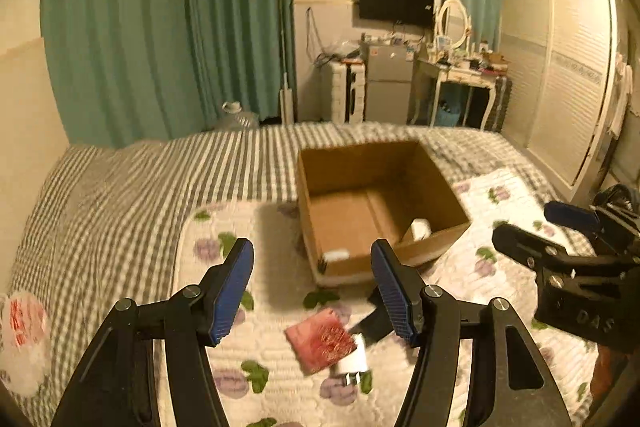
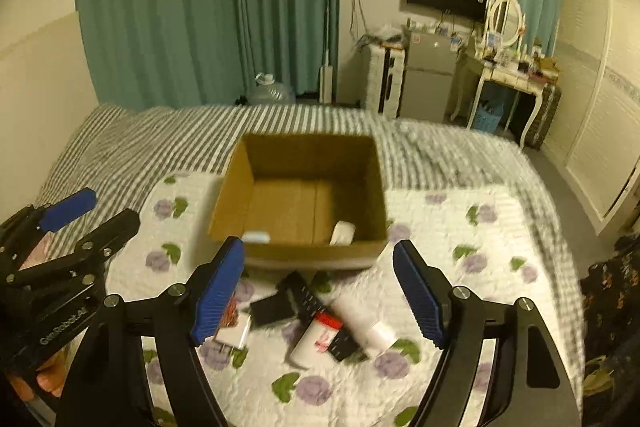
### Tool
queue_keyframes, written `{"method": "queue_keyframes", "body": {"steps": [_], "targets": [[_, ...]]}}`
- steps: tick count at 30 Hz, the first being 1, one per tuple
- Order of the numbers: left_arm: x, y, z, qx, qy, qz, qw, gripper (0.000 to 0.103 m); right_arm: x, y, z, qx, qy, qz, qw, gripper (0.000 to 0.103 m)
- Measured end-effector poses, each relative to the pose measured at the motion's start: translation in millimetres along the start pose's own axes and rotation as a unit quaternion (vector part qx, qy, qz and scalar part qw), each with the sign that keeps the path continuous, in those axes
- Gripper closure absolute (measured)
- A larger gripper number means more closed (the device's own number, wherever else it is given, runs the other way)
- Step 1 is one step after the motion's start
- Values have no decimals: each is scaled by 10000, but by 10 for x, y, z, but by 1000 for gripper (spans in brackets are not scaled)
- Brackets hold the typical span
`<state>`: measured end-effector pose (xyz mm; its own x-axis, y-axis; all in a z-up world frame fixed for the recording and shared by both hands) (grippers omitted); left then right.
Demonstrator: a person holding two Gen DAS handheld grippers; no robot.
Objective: Organize rigid objects
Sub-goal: 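Grasp the white charger with left tool while right tool grasps the pill bottle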
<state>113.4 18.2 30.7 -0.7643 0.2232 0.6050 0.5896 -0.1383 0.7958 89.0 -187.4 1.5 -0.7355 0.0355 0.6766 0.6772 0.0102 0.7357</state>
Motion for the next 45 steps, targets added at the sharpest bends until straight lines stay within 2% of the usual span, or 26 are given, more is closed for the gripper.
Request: {"method": "queue_keyframes", "body": {"steps": [3,9,11,12,17,18,21,29,33,35,45], "targets": [[-236,-264,2,30,109,275,9996,39,-268,-313,6,-85,47,308,9995,27],[-701,-926,-30,249,66,930,9953,39,-943,-1003,-61,-455,104,1222,9914,27],[-844,-1115,-42,269,85,1163,9928,39,-1076,-1133,-68,-517,151,1384,9889,36],[-888,-1196,-34,285,116,1252,9917,39,-1158,-1202,-56,-544,202,1467,9875,43],[-1014,-1475,-71,530,-50,1613,9855,39,-1404,-1395,4,-590,263,1640,9843,46],[-1037,-1522,-89,538,-77,1683,9842,39,-1467,-1416,14,-576,276,1679,9837,51],[-1085,-1609,-144,480,-132,1792,9826,39,-1576,-1450,12,-488,197,1620,9854,58],[-1247,-1634,-359,348,-450,1857,9810,42,-1422,-1479,-113,-490,266,1328,9896,63],[-1453,-1587,-392,199,-280,1921,9808,61,-1342,-1455,-189,-569,327,1289,9895,65],[-1492,-1572,-367,304,-342,1921,9803,62,-1330,-1452,-174,-523,322,1270,9900,65],[-1192,-1578,-384,324,-531,1881,9802,63,-1111,-1394,-180,-367,261,1171,9921,67]]}}
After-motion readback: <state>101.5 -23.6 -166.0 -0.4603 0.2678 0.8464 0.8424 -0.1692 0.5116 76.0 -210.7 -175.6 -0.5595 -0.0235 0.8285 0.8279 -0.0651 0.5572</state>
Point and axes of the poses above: each gripper's, at about its wrist camera, not at the fingertips, and x roughly against the way its jaws point, z to its left, y to its top, the point moved 5 cm from there along -x, roughly the way its jaws point, and after that the axes turned 5 degrees about -y, right-handed, at the moved point
